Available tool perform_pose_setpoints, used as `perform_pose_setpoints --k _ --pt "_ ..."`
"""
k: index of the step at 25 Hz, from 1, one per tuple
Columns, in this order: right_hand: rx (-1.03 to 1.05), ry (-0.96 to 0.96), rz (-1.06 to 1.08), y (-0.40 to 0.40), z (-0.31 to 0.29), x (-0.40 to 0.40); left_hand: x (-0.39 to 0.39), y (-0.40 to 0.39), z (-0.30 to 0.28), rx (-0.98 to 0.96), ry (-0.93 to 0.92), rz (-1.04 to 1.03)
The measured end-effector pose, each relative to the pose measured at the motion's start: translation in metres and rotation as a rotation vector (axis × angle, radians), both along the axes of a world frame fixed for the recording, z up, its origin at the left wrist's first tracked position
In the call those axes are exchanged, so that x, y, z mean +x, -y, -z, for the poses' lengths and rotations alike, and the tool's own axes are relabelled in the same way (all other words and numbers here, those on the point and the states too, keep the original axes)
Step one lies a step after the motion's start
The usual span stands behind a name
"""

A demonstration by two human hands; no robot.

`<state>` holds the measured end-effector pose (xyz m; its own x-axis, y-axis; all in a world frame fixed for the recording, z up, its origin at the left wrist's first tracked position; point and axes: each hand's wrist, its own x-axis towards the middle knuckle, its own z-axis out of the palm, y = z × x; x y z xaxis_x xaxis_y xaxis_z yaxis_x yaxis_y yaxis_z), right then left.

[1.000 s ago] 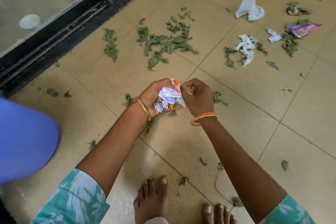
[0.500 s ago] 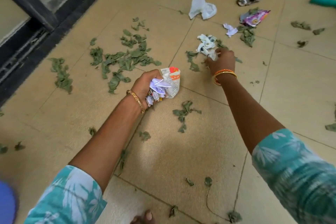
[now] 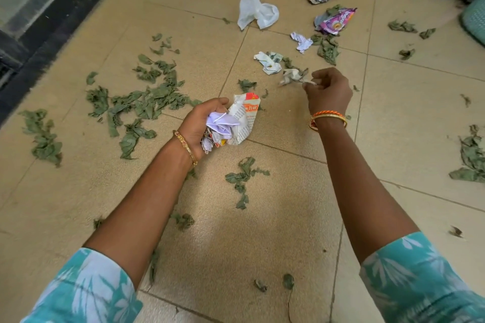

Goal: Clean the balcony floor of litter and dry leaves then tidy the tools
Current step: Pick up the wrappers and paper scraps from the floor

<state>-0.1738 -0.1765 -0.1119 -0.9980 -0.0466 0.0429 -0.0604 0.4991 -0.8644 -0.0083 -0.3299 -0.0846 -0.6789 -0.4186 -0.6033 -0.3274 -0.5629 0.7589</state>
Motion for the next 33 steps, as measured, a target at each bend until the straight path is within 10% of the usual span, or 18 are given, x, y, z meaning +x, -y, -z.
perform_pose_setpoints --k 7,14,19,23,29,33 --pt "-0.251 0.118 -0.441 -0.007 -0.019 0.045 -0.012 -0.015 -0.018 0.093 -0.183 0.157" --pt "0.080 -0.017 -0.486 0.031 -0.029 0.001 -0.012 -0.008 -0.020 -0.119 -0.019 0.159" --pt "0.839 -0.133 -0.737 0.093 0.002 -0.045 -0.020 0.019 -0.012 -0.145 -0.041 0.041" --pt "0.921 -0.278 -0.590 0.112 0.017 -0.037 -0.026 0.030 0.005 -0.188 -0.040 0.124" --pt "0.391 -0.214 -0.450 0.108 0.011 -0.037 -0.045 0.047 0.015 -0.270 0.033 0.184" --pt "-0.290 0.341 -0.405 0.084 -0.014 -0.011 -0.068 0.043 0.020 -0.302 -0.009 0.244"
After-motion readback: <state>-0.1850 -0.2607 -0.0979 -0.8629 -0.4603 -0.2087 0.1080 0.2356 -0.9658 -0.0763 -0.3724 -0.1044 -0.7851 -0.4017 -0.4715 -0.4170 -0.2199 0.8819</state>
